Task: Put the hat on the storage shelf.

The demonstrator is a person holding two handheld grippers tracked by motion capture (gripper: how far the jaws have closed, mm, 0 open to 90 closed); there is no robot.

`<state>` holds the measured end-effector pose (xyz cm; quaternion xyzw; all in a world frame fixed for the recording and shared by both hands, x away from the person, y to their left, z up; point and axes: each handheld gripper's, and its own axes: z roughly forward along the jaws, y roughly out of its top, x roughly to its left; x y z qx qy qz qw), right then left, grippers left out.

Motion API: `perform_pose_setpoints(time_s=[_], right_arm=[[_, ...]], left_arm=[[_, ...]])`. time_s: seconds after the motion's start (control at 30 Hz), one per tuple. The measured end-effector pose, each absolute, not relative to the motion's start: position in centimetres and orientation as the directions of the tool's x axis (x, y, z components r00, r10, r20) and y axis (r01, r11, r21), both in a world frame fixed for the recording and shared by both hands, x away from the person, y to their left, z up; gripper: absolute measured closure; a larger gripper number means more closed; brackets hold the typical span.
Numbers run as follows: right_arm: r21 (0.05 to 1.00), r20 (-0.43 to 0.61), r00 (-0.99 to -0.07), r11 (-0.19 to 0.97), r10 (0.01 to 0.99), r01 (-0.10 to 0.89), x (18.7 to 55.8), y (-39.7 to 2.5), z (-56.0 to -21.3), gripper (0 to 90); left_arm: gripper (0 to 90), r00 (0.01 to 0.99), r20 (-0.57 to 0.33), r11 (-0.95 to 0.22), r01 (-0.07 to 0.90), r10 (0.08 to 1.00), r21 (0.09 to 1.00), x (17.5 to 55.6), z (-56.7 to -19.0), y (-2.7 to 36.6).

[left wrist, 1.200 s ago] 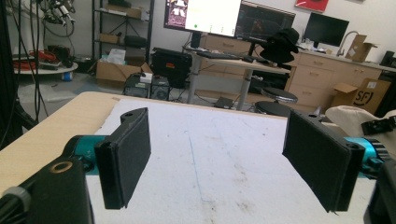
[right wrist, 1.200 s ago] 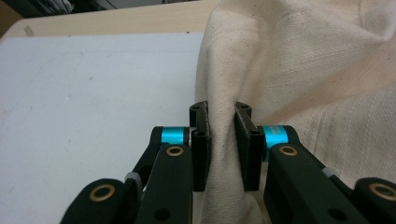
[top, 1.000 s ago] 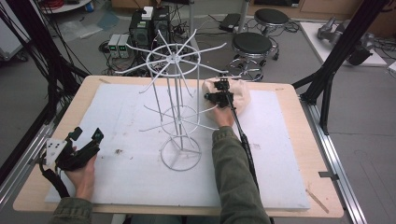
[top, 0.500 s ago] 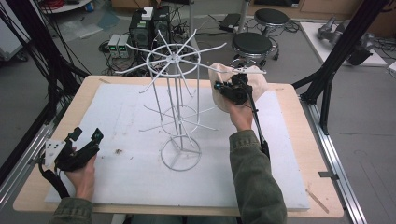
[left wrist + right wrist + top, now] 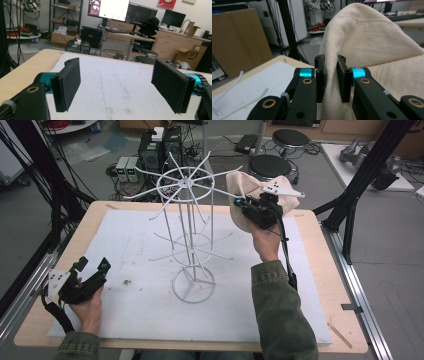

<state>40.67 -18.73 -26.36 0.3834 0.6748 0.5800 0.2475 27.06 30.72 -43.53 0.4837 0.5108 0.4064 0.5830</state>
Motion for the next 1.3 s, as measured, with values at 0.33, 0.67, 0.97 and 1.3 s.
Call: perform_pose_setpoints(time_s=[0.33,0.67,0.97,1.3], right_arm=[[0.986,0.127,-0.612,-0.031,0.78,0.164,38.8,-21.0,-24.2,80.2],[0.993,0.12,-0.663,-0.077,0.739,0.095,36.0,-23.0,-21.6,79.9],[0.991,0.12,-0.722,-0.119,0.681,0.053,33.8,-25.0,-19.0,79.8],[0.989,0.102,-0.748,-0.15,0.655,0.004,32.5,-25.7,-16.6,79.9]], left_arm=[[23.3,0.153,-0.186,0.186,0.017,0.971,0.982,27.1,-43.5,30.5],[23.3,0.154,-0.184,0.183,0.018,0.971,0.983,27.1,-43.5,30.5],[23.3,0.161,-0.19,0.19,0.02,0.968,0.982,27.1,-43.5,30.4],[23.3,0.154,-0.187,0.186,0.022,0.97,0.982,27.1,-43.6,30.4]])
